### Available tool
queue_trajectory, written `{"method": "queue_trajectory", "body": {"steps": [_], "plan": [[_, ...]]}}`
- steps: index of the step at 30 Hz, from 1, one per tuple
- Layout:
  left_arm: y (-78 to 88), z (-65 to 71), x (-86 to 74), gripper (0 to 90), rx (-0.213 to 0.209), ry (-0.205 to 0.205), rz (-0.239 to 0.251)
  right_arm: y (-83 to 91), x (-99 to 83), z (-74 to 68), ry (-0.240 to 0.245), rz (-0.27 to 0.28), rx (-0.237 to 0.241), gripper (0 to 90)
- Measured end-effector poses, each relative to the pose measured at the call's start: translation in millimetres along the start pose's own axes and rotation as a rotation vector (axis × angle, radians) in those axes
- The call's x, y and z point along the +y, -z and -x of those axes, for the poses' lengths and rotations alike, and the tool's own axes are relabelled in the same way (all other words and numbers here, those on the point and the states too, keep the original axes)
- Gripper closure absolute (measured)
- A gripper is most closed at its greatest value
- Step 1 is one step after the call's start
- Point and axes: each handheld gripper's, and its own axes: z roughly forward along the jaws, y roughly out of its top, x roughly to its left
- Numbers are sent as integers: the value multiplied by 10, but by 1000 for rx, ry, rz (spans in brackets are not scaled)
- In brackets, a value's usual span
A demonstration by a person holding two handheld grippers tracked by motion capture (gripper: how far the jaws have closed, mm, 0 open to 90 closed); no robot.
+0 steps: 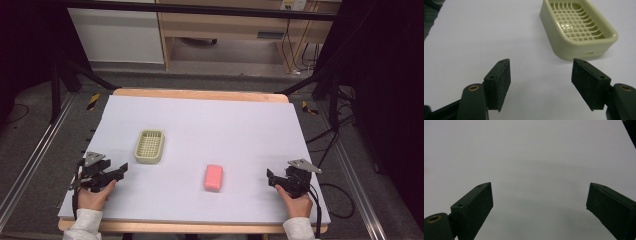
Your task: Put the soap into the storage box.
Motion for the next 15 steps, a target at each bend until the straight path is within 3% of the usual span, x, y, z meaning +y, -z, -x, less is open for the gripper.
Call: {"method": "queue_trajectory", "body": {"steps": [15], "plan": [[104,213,95,323,-40,-20,31,23,-5,7,7,-3,-4,77]]}}
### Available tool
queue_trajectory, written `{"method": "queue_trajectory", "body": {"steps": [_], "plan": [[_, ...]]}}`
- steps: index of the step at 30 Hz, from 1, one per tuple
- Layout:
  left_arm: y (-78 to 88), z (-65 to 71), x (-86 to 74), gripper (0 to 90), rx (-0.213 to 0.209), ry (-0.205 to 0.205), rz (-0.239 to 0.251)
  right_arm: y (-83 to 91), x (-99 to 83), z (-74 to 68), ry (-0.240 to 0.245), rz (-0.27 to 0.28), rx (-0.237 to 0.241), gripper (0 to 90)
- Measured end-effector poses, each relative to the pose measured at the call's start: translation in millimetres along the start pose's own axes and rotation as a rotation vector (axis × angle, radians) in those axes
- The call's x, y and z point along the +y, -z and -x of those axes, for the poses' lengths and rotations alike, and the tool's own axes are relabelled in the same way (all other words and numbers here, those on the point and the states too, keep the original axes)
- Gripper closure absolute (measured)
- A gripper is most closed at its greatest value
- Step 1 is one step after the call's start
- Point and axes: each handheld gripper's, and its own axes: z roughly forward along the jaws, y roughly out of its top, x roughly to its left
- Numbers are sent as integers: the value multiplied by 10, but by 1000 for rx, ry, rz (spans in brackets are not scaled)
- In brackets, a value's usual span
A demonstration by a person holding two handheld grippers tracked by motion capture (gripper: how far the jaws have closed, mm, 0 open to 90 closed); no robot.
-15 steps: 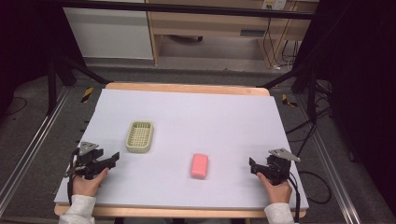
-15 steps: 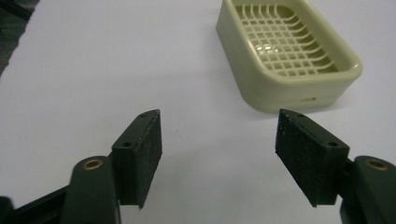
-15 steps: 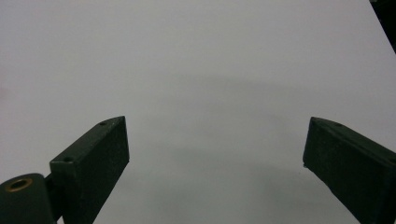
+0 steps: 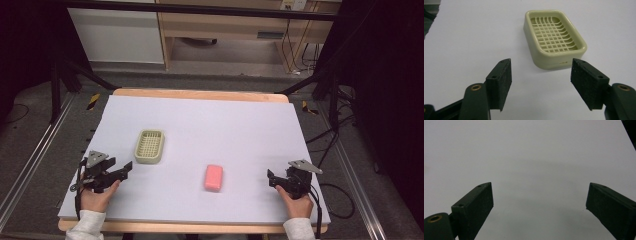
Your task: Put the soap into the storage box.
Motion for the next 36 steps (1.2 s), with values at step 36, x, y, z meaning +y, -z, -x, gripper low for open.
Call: {"method": "queue_trajectory", "body": {"steps": [36], "plan": [[-110,654,274,270,-116,-106,-7,-13,6,-21,-2,-4,10,79]]}}
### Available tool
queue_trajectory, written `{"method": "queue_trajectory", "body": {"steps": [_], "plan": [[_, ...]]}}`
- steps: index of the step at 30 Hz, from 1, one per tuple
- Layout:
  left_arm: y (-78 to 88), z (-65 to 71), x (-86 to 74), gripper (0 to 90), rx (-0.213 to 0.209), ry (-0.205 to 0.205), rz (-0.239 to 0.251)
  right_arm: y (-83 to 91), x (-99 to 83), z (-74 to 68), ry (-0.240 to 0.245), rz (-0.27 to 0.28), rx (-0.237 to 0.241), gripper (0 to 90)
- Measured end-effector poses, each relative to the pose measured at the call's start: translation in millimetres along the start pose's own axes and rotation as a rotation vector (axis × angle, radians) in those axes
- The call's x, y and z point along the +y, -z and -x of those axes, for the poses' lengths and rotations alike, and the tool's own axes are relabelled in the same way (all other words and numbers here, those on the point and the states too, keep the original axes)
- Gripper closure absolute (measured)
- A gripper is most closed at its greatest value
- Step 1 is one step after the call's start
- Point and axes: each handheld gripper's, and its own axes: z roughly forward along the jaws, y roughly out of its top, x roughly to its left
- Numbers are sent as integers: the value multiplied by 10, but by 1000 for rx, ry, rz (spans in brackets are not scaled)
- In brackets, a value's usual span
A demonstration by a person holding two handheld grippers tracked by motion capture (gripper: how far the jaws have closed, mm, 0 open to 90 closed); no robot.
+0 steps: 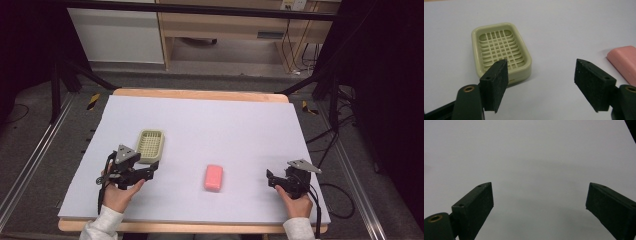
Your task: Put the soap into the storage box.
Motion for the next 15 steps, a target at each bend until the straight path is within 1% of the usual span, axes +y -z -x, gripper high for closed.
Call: {"method": "queue_trajectory", "body": {"steps": [3,4,9,10,15], "plan": [[-47,79,34,267,-10,-14,-5,-1,1,-1,1,0,1,79],[-47,79,34,267,-10,-14,-5,-1,1,-1,1,0,1,79],[-101,162,63,266,-22,-28,-12,0,2,1,1,-1,3,79],[-114,193,73,265,-27,-36,-15,1,2,0,2,0,1,79],[-138,241,96,264,-36,-43,-15,-2,3,-1,4,-1,1,79]]}}
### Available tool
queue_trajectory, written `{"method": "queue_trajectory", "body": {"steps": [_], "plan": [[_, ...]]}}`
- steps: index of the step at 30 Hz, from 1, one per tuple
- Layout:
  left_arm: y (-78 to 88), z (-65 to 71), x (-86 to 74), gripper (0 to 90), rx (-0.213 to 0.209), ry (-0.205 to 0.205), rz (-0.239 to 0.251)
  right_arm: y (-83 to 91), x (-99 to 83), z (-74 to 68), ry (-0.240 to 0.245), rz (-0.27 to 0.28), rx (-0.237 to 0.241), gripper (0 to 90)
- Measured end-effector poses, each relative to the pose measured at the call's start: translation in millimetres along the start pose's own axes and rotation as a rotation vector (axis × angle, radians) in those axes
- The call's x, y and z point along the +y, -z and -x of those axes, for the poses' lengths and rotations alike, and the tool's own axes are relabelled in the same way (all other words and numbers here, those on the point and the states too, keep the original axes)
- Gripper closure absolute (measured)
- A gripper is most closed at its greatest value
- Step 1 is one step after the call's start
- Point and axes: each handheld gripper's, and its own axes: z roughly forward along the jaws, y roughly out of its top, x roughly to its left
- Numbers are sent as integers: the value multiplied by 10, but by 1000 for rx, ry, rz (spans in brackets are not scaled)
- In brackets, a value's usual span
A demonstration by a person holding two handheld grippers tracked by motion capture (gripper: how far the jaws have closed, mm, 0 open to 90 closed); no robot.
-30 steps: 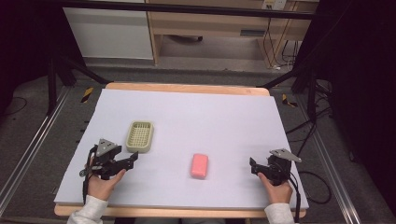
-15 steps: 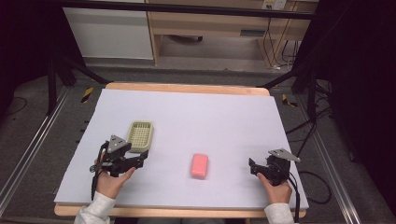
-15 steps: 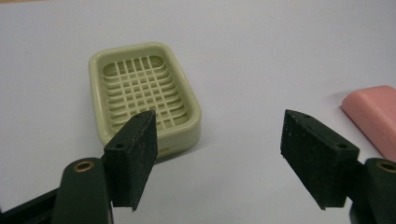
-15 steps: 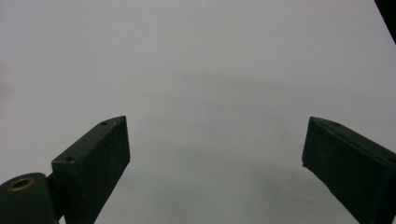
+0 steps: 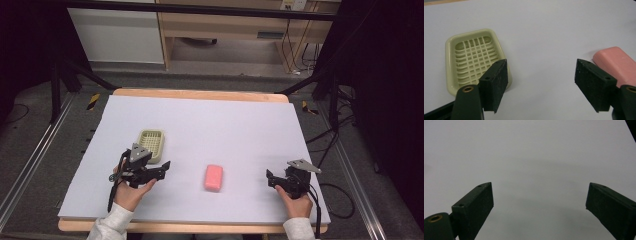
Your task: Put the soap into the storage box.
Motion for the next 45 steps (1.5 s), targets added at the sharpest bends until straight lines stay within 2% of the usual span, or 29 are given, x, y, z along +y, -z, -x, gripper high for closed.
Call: {"method": "queue_trajectory", "body": {"steps": [10,24,27,38,45], "plan": [[-97,141,84,265,-34,-13,-4,4,2,1,-2,-2,1,79],[-187,463,245,264,-83,-56,-6,15,-1,-10,5,-5,6,84],[-202,502,257,264,-92,-56,-6,14,-2,-6,4,-6,7,85],[-337,724,290,262,-121,-97,-40,8,-3,-8,3,-9,6,85],[-387,836,311,262,-133,-111,-41,6,-2,-5,3,-7,6,85]]}}
